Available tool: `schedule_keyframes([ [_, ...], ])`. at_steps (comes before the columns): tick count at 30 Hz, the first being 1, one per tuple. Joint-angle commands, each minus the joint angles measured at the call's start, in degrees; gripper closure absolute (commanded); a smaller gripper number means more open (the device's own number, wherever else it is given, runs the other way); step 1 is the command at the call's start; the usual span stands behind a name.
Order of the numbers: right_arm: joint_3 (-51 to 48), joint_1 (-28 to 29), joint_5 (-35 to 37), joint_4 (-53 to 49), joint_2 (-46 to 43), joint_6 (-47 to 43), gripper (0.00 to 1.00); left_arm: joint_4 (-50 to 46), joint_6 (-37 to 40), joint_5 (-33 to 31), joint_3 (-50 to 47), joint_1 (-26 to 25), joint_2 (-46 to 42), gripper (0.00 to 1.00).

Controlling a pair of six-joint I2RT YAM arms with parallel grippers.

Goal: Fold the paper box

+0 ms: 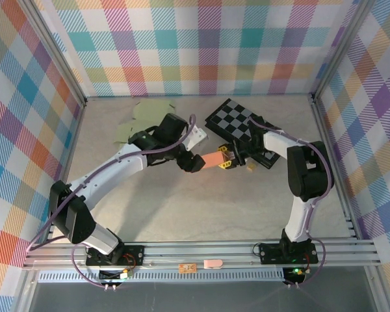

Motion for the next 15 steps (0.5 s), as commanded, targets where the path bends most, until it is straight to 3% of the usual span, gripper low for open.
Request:
schedule_keyframes([
  [1, 1.89, -0.13, -2.86, -6.17, 0.89, -4.3, 0.71, -0.31, 16.23, -5.88, -1.18, -1.17, 0.58, 0.24],
  [15, 1.92, -0.13, -3.55, -10.7, 1.41, -8.93, 0.71, 1.16, 21.55, -3.73, -1.6, -6.22, 7.86, 0.22],
])
